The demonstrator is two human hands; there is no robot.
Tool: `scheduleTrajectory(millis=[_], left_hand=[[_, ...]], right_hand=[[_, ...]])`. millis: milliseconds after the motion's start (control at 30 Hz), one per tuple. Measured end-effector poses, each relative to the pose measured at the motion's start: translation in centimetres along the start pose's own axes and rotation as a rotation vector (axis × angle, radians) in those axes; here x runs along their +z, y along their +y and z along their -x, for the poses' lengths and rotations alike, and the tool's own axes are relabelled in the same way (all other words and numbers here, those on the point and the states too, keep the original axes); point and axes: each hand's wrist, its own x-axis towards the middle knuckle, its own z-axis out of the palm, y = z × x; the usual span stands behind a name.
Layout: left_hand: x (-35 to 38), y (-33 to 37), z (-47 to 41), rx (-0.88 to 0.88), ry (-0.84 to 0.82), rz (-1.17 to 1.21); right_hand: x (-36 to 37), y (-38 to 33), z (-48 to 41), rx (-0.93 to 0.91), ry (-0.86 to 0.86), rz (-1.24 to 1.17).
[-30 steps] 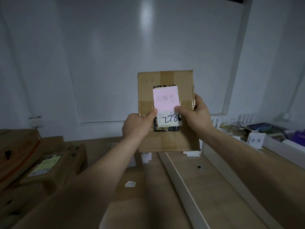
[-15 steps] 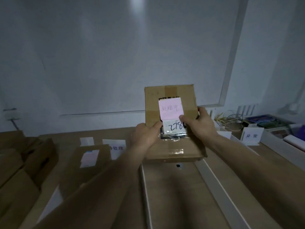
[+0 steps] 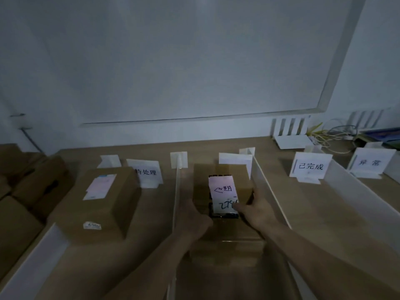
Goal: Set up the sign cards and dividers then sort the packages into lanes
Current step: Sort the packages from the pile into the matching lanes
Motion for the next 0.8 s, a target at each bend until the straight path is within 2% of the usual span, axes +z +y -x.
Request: scheduleTrajectory(millis=[167, 367, 467, 800], left_hand=[[1.4, -2.6, -2.4, -0.018, -0.044, -0.098], [1.5, -3.2, -4.4, -0.098, -0.195, -0.365], [1.2, -3.4, -5.6, -0.082, -0.226, -0.475], [0.8, -4.7, -8.4, 0.032, -0.016, -0.69]], right_hand=[[1.7, 3.1, -2.4, -0.007, -0.056, 0.028], [2.9, 3.6, -4.4, -0.032, -0.092, 0.068], [3.4, 3.8, -5.8, -0.037, -0.152, 0.062], [6.3, 4.1, -8.7, -0.053, -0.25, 0.017]])
